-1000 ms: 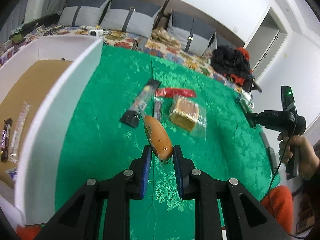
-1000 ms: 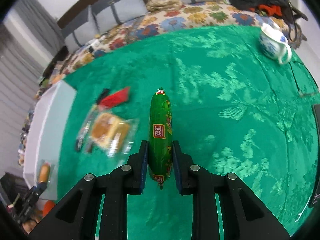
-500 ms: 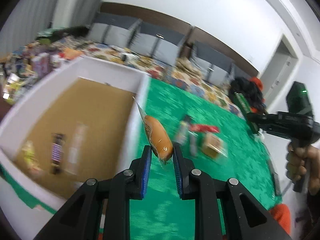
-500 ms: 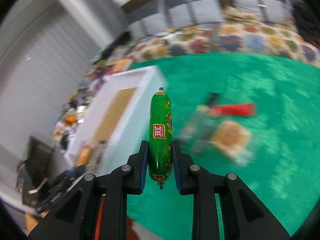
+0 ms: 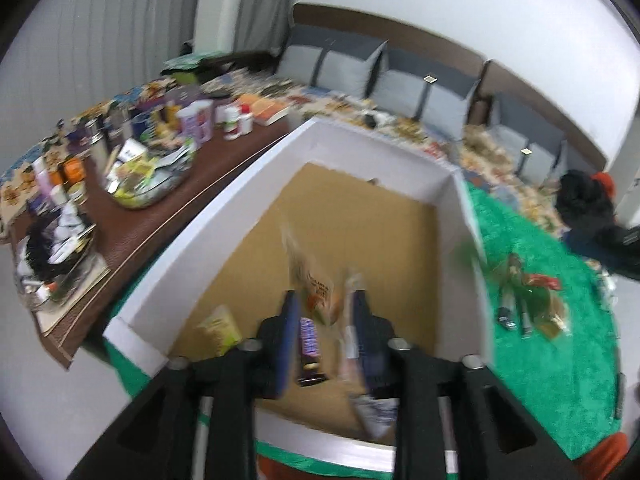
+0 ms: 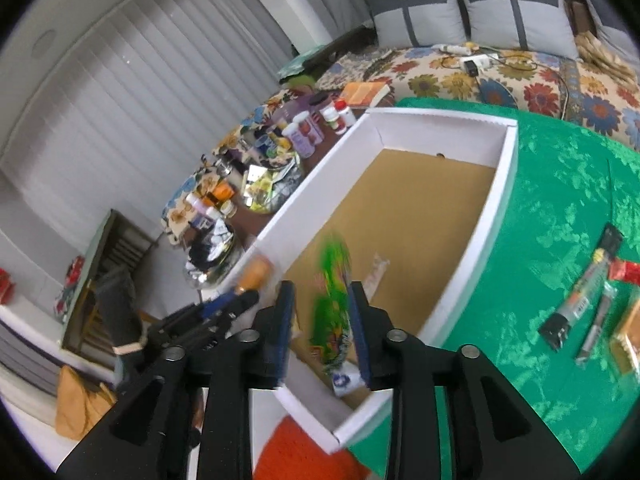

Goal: Organize snacks
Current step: 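Carry both sausages into the white box and open both tools, then move both open tools back above the bedspread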

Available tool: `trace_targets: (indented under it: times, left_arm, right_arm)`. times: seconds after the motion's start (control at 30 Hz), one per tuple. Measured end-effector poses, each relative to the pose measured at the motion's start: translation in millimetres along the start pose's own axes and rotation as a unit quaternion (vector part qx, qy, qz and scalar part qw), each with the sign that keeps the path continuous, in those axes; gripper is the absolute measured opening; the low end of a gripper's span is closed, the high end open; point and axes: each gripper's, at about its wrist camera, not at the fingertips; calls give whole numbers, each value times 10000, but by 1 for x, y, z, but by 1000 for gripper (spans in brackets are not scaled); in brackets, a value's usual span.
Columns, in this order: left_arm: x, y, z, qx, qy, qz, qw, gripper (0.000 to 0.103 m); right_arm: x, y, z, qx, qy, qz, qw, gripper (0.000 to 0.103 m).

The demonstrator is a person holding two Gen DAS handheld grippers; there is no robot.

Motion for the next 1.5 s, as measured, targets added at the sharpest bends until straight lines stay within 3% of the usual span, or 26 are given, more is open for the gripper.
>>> trace_targets:
  times: [0.03, 0.07, 0.13, 0.17, 0.3, 0.37, 0.5, 0.67, 0.73, 0.87, 0.97, 1.07, 1.17, 1.27, 1.5]
  left_arm:
    - [2, 2, -1, 9, -76, 34, 10000, 63]
    - [5, 4, 1, -64, -155, 88, 9998, 72]
    - [7, 5, 10, -293, -208, 186, 9992, 83]
    - [6, 4, 14, -370, -213, 211, 9989, 85]
    - [-17, -6, 32, -653, -14, 127, 9978, 85]
    - [-40, -13, 45, -812, 183, -35, 9965, 86]
    - [-103, -15, 61, -1046, 725, -418, 9910, 97]
    - [-204, -1, 48, -966, 1465, -1049, 9789, 100]
    - [-247, 10, 18, -617, 1585, -1239, 9776, 101]
    - [-305, 29, -39, -2, 1725, -1246, 9771, 100]
    - [-330, 38, -73, 308, 1486, -1296, 9799, 100]
    - [-349, 48, -98, 443, 1295, -1320, 9817, 100]
    - [-357, 57, -118, 552, 1036, -1480, 9820, 100]
    - [-363, 68, -131, 689, 933, -1632, 9798, 100]
    - [-369, 76, -135, 532, 812, -1893, 9771, 100]
  right_arm:
    - [-1, -2, 3, -35, -53, -41, 10000, 48]
    - [-1, -5, 11, -148, -109, -52, 9998, 48]
    - [7, -14, 33, -461, -71, 86, 9989, 48]
    - [11, -17, 45, -640, -29, 184, 9978, 48]
    - [5, -27, 110, -1676, 230, 527, 9842, 69]
    - [-13, -25, 135, -2098, 535, 625, 9743, 70]
    - [-95, 3, 151, -2385, 1753, 777, 9520, 73]
    - [-249, 96, 144, -1691, 3443, 605, 9215, 73]
    - [-292, 134, 158, -1553, 3704, 358, 9151, 72]
    - [-343, 191, 206, -1811, 3868, -67, 9042, 73]
    - [-371, 217, 224, -1882, 4066, -507, 8925, 73]
    - [-388, 210, 240, -1962, 3697, -1144, 9009, 73]
    - [-386, 201, 240, -2108, 3671, -1059, 8998, 73]
    - [-387, 205, 223, -1856, 3668, -941, 9067, 73]
    - [-398, 216, 222, -1736, 3543, -1133, 9119, 73]
Point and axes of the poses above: each gripper's, at about its wrist camera, not at the fingertips, and z roughly against the way its jaws point, x to its left, y to its underside, and after that the axes turned 15 degrees about -z, right-handed
